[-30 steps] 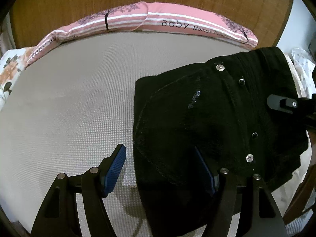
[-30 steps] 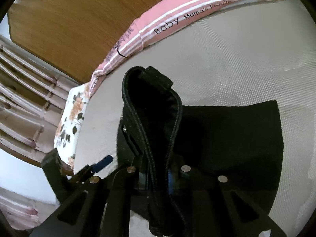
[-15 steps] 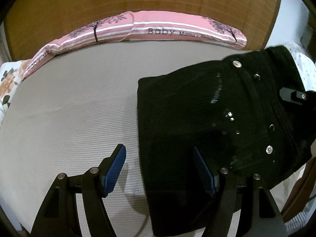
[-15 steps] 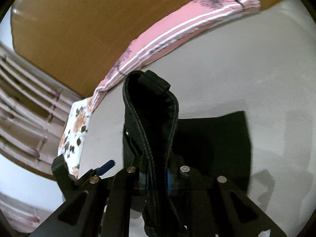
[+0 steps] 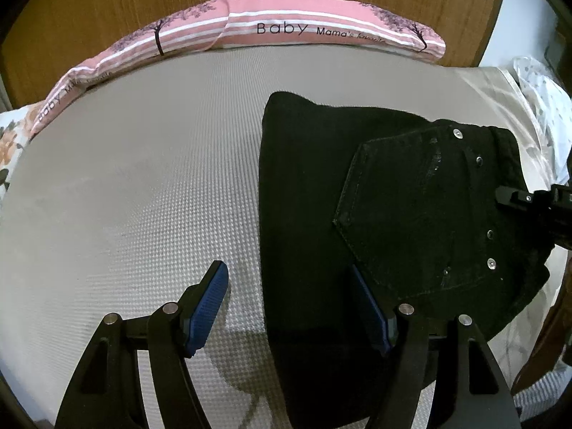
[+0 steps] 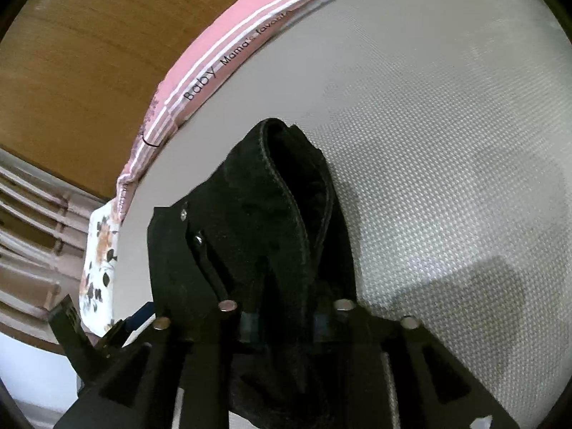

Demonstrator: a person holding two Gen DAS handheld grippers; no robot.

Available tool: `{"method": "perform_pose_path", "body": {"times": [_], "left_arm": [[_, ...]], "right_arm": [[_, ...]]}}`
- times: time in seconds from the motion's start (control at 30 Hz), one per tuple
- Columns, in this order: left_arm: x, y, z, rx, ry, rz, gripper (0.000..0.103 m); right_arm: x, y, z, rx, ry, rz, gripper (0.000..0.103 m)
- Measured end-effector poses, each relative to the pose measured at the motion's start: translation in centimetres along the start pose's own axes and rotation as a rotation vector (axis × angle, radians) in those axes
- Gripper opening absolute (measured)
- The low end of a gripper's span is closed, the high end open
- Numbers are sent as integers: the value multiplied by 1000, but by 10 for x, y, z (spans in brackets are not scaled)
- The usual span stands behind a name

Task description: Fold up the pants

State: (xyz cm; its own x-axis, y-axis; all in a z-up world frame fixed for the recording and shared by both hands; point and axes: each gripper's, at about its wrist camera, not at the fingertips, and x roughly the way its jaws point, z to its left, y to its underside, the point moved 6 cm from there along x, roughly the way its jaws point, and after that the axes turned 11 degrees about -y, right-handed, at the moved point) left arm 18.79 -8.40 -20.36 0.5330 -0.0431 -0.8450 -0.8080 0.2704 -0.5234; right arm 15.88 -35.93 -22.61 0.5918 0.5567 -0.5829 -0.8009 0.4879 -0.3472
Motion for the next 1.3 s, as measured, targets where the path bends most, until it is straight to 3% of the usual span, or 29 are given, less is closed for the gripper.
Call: {"method": "perform_pose_path", "body": {"times": [0.43, 0.53, 0.93, 1.3], "left_arm": [[-4, 13, 3, -28, 46, 12, 71], [-4, 15, 3, -27, 46, 14, 71], [-11, 26, -6, 72, -24, -11, 71], [-9, 30, -8, 73, -43, -20, 71]], "right_arm": [[-33, 38, 0, 51, -9, -6, 31], [-36, 42, 7, 8, 23, -8, 22], [-42, 57, 7, 10, 88, -7, 18], [-36, 60, -3, 53, 85, -7, 24]]}}
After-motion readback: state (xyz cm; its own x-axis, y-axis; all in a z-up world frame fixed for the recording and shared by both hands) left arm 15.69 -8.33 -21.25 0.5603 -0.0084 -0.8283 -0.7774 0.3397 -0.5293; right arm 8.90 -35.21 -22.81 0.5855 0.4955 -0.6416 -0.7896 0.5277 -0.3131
